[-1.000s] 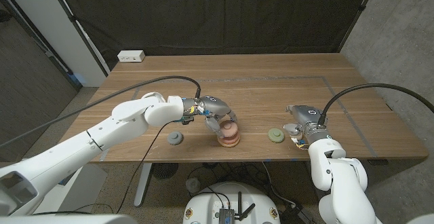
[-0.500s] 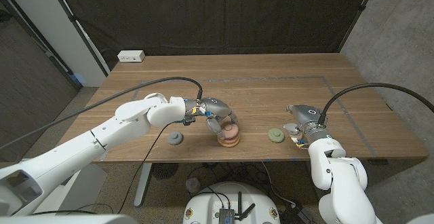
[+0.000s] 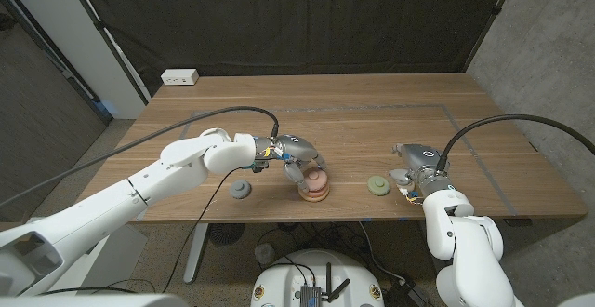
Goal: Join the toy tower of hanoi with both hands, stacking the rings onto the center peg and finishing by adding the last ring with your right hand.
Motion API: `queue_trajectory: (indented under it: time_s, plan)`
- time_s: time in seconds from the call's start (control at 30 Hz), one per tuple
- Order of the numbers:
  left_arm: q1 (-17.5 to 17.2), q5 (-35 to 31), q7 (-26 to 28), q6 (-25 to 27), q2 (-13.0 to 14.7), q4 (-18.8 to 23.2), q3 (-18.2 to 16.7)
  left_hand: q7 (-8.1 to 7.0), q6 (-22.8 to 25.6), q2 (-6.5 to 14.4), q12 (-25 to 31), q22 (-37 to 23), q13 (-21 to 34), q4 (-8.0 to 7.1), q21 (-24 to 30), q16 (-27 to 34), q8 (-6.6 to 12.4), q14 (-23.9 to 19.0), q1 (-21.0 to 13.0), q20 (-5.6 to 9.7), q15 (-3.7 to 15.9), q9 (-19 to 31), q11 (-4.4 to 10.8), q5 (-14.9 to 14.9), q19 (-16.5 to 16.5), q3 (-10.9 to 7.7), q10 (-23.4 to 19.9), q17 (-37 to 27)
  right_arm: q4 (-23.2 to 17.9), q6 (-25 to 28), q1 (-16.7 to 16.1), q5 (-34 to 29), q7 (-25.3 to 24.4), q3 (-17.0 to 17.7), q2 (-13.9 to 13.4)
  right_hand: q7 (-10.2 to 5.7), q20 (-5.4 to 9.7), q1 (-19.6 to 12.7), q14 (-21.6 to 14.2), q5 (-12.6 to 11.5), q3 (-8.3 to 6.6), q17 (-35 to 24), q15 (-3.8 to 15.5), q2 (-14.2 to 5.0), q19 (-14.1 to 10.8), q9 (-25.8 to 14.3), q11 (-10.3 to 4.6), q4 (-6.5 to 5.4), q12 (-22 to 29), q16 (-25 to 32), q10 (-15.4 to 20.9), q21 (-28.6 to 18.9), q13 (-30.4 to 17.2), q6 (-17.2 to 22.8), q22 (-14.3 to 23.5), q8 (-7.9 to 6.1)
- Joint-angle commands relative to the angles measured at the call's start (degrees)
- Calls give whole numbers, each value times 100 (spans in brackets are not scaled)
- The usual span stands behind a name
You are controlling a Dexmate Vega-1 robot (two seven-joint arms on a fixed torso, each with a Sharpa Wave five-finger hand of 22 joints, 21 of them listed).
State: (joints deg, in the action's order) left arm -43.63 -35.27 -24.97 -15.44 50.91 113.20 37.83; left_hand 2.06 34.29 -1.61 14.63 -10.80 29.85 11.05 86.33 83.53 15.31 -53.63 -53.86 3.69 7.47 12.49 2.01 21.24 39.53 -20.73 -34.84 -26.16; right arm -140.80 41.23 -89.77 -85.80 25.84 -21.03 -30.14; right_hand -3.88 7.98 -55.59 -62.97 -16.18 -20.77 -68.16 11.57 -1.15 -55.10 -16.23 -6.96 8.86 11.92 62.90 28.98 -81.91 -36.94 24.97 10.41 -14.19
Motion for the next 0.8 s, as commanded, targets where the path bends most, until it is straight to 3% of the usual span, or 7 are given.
queue_trajectory:
  time_s: [0.03, 0.53, 0.8]
  plan:
    - [1, 11, 25, 1, -11, -64, 35, -214, 257, 109, 28, -18, 616, -159, 46, -6, 13, -28, -81, 799, 516, 209, 675, 49, -12, -215, -739, -23, 30, 9, 27, 5, 24, -10, 4, 6, 445, -46, -49, -46, 14, -6, 112, 34, -25, -16, -1, 17, -18, -17, 47, 21, -15, 37, 8, 18]
    - [5, -204, 49, 4, 26, 25, 60, -258, 194, 45, -37, -18, 634, -154, 46, -9, -40, 2, -60, 798, 515, 214, 703, 33, -37, -186, -678, -19, 20, 15, 23, 55, -47, -14, -23, 6, 445, -47, -65, -48, 13, -34, 112, 31, -26, -16, 0, 16, -20, -4, 43, 21, -16, 41, 9, 19]
    - [2, -342, 15, 33, 73, 113, 30, -261, -88, -22, -238, -20, 645, -171, 29, -37, -186, 85, -11, 797, 512, 208, 615, 6, -117, -140, -287, -1, 16, 13, 38, 27, -20, -43, -35, 1, 445, -51, -63, -50, 17, -27, 112, 31, -29, -17, -2, 18, -21, -12, 47, 19, -15, 50, 9, 19]
